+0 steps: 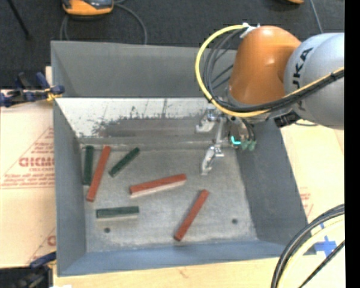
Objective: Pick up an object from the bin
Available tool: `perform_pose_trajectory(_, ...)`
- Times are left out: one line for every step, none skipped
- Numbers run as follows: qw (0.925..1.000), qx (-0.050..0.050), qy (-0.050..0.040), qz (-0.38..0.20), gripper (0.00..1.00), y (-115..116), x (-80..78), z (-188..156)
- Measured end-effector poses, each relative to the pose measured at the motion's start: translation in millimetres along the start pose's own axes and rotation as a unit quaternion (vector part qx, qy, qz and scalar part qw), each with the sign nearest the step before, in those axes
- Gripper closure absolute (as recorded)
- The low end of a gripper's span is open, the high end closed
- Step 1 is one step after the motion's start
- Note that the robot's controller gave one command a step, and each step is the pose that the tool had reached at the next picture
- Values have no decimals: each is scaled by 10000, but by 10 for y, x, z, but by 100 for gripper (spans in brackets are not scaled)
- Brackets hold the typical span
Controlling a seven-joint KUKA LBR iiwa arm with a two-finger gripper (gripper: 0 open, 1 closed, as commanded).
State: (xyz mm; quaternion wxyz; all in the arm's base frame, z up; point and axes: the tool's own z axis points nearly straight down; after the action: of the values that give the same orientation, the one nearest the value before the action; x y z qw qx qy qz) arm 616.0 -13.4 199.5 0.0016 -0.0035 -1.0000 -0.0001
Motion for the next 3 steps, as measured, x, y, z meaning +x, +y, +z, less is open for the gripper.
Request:
perform_pose_trajectory(10000,1,-38,0,0,-1,-14,-49)
perform_pose_trajectory(9999,6,-82,-73,0,83,5,357)
perform_pose_trajectory(9955,10,-35,-942,100,304,-139,1181)
